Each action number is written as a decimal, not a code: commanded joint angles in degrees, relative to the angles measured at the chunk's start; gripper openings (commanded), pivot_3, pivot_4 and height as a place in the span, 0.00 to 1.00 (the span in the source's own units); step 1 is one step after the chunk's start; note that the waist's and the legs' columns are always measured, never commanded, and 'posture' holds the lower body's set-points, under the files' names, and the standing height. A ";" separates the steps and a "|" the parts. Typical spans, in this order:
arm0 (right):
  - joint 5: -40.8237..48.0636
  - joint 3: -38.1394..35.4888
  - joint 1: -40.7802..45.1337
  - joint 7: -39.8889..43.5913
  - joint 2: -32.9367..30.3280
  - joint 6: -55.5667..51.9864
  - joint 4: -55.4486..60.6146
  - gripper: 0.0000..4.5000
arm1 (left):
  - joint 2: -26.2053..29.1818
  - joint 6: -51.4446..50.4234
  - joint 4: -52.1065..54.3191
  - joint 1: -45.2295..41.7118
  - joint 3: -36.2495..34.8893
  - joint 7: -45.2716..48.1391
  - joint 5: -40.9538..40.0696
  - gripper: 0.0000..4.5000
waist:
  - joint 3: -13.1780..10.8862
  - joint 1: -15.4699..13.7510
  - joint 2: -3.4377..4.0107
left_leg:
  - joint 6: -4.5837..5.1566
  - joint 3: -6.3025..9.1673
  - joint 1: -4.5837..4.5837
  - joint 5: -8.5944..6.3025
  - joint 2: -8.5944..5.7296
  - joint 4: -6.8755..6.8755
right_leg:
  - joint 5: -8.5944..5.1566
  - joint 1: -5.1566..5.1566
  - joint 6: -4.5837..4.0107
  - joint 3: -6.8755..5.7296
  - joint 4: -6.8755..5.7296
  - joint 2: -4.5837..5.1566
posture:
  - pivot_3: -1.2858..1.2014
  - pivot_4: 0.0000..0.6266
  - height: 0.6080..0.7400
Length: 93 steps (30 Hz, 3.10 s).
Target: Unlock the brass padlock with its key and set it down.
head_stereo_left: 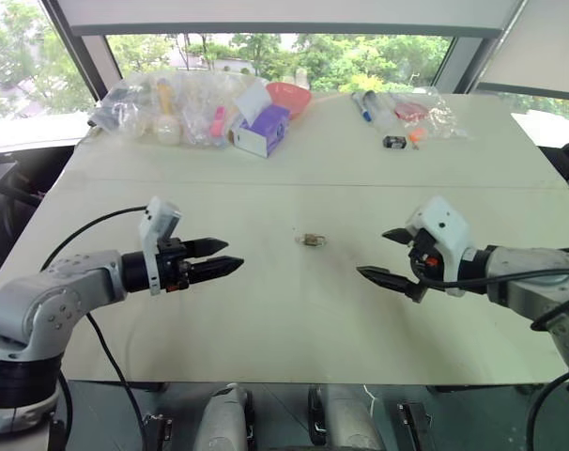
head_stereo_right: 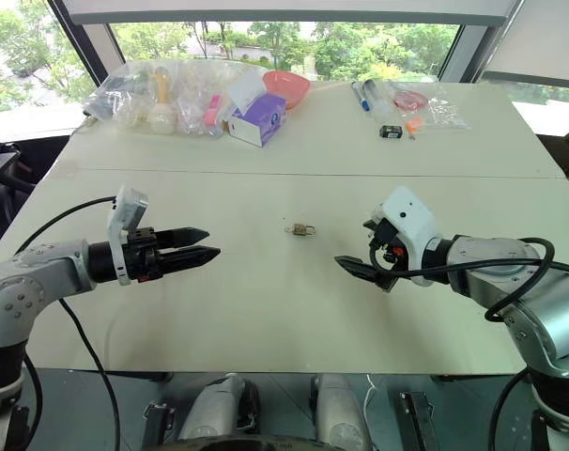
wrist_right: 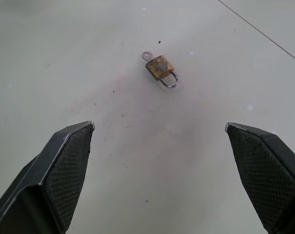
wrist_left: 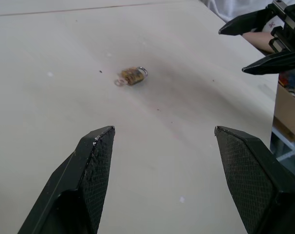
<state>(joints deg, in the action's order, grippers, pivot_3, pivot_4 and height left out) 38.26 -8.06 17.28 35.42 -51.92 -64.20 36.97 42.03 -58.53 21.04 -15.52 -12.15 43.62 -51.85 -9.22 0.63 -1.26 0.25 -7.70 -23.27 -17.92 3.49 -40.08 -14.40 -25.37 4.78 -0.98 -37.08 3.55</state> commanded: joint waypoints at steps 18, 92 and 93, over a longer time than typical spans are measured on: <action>-7.64 10.66 14.39 8.06 -3.14 7.32 -12.18 1.00 | 8.95 11.39 -7.10 -6.45 9.76 13.95 11.84 0.75 | -0.02 0.18 0.03 | 0.02 -0.06 0.02 -0.01 -0.02 0.00 | -0.02 -0.04 -0.06 0.01 -0.02 -0.02 | 0.52 0.24 0.96; -51.08 25.19 26.50 9.91 23.00 55.05 -30.25 0.15 | -15.01 17.46 -44.64 -34.27 10.33 24.92 17.94 0.17 | -0.10 0.18 0.21 | -0.37 -0.29 -0.08 0.21 0.01 -0.05 | 0.02 -0.08 0.04 -0.10 -0.08 -0.03 | 0.52 0.24 0.96; -51.15 25.17 26.47 9.91 23.05 55.02 -30.15 0.15 | -15.16 17.95 -44.93 -34.41 10.32 24.58 18.32 0.28 | -0.10 0.18 0.21 | -0.37 -0.29 -0.08 0.21 0.01 -0.06 | 0.02 -0.08 0.04 -0.10 -0.08 -0.03 | 0.52 0.24 0.96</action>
<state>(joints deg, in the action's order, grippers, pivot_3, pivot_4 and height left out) -12.78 17.73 43.18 46.01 -29.08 -9.61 3.51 26.87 -41.73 -24.37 -47.97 -0.94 68.36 -33.83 -9.33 0.80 -1.04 -0.12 -7.99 -23.35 -17.70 3.49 -40.14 -14.38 -25.45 4.82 -1.08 -37.16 3.53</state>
